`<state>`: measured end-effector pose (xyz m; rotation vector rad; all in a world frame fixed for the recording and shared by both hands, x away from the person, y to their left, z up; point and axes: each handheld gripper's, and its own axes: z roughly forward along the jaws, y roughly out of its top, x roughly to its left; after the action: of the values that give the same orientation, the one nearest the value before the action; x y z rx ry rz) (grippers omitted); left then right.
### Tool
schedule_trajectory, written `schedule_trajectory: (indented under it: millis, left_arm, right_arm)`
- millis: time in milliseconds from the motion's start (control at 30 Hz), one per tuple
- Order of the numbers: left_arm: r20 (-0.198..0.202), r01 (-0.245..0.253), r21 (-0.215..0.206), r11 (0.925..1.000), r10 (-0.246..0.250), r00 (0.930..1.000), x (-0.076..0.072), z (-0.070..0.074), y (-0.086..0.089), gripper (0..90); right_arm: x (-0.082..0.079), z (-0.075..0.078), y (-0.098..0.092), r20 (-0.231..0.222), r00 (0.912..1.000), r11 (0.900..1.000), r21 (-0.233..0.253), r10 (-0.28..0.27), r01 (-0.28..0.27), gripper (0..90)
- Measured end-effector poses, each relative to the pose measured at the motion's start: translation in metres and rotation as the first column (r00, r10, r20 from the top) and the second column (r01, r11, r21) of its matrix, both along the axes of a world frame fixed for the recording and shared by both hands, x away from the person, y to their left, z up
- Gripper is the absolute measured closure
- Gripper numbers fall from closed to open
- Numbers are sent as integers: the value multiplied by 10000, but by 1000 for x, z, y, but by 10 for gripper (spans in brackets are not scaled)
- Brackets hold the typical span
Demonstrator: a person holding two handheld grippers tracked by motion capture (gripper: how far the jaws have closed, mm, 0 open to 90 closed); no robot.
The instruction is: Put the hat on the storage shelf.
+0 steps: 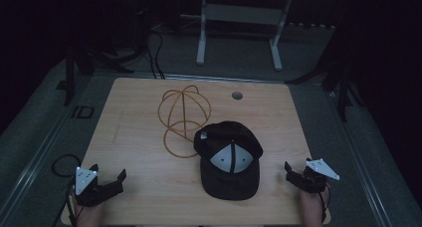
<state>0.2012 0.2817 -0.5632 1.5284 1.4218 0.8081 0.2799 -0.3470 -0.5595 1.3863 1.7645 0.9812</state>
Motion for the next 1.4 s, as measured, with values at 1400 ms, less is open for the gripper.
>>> schedule_trajectory:
  millis: [1400]
  left_arm:
    - [-842, 1509, 246, 9882, -1484, 9853, -2, 8, -23, 19]
  right_arm:
    - [11, 108, 72, 235, 9251, 9232, 586, 3790, -3797, 124]
